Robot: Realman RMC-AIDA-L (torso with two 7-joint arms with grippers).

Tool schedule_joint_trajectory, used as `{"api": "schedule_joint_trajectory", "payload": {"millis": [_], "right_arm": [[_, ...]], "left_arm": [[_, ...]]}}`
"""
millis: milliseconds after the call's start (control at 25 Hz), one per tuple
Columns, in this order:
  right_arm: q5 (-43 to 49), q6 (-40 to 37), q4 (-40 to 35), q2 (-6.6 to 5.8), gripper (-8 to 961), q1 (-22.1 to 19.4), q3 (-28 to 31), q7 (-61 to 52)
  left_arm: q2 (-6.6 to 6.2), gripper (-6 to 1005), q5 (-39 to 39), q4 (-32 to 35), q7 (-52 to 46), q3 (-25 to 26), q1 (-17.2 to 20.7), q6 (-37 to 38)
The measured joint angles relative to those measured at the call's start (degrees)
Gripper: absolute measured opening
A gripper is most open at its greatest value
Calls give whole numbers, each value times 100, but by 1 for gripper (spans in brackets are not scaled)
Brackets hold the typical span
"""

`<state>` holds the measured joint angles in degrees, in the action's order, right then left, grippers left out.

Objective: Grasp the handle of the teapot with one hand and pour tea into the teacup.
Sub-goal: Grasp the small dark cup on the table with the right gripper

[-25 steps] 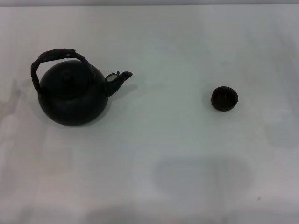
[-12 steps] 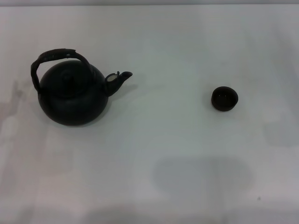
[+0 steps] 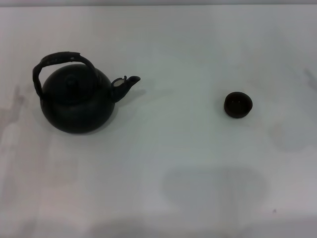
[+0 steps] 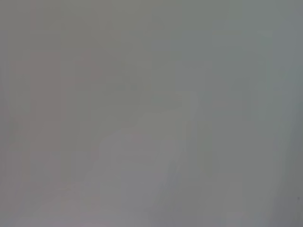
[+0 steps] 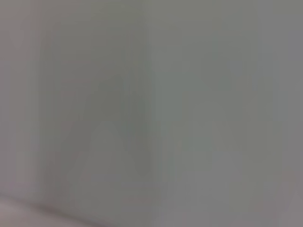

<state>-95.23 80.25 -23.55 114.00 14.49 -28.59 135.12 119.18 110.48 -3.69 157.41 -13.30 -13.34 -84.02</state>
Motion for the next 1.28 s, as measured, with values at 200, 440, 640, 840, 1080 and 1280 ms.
{"api": "schedule_joint_trajectory", "payload": {"millis": [200,440,640,840,1080,1280], "right_arm": [[863,596,-1012,-208,851,76,-614,-1135],[1861,1240,-2108,-218,852,243,-971,-2073],[2420,1267,-2745,-54,852,297,-1396,-2487],[2751,1099,-2890,64,853,463,-1779,-2588],[2761,323,-2896,68,854,569,-2825,-2732],[2725,-336,-2903,76,854,626,-3527,-2783]], "left_arm": [[0,774,-1,0,0,-6,-13,17],[0,774,-1,-8,0,-6,-27,69],[0,774,-1,-12,0,-6,-33,79],[2,774,0,-18,0,-5,-53,79],[-2,774,0,-17,0,-5,-77,79],[-1,774,0,12,0,-6,-71,79]]}}
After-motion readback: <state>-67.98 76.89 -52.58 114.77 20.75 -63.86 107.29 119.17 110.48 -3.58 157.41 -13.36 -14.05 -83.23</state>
